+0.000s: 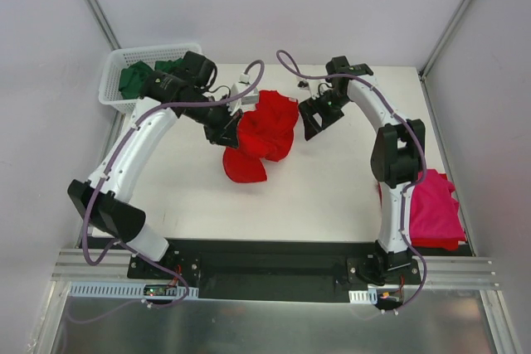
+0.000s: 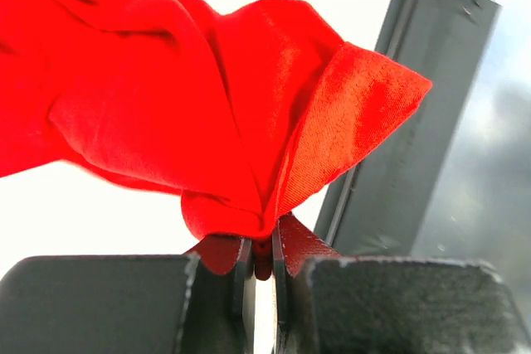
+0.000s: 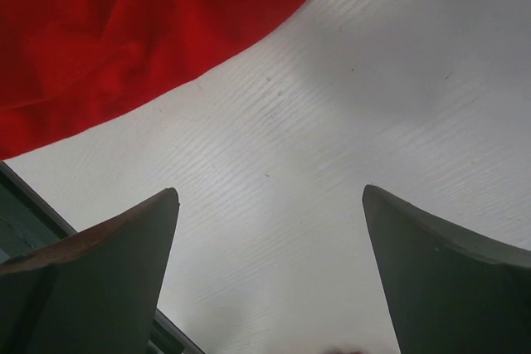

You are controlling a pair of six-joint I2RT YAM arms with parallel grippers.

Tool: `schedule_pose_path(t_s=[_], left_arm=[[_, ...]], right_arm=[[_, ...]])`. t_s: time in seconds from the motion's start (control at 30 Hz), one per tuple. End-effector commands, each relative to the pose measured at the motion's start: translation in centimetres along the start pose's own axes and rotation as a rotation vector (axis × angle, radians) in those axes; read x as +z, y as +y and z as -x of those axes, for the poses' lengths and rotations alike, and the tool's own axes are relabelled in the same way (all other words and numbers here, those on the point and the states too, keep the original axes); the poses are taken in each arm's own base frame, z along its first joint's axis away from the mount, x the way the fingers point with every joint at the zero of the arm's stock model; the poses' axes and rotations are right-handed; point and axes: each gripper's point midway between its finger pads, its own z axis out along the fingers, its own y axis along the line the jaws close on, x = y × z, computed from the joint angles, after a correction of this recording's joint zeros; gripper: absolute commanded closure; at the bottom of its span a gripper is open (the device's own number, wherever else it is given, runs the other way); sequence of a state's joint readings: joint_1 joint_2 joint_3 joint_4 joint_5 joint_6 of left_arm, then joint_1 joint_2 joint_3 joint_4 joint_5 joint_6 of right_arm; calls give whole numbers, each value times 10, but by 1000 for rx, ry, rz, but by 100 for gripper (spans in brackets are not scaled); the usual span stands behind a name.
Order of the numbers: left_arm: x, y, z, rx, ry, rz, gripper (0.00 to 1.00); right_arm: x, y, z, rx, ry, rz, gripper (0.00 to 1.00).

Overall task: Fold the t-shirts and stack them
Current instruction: Flatten out the tshirt

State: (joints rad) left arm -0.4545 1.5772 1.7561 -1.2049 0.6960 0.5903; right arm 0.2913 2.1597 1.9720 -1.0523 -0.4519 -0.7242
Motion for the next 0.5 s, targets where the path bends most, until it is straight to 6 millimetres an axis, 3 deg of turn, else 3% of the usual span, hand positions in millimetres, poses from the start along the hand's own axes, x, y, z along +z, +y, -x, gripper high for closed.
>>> schedule_pose_path(t_s=[0.0,0.17,0.3,0.47], left_arm=[[-23,2,9,7,-50,73,100],[-38,12,19,3,-102,160,100],[-55,21,39,26,-135,244,100],[-57,25,41,38,-116,247,100]], right_arm=[[4,17,9,45,-20,86,4],[20,49,12,42,18,191,4],[26,77,9,-18,39,269,4],[42,69,22,-240,-6,31,4]])
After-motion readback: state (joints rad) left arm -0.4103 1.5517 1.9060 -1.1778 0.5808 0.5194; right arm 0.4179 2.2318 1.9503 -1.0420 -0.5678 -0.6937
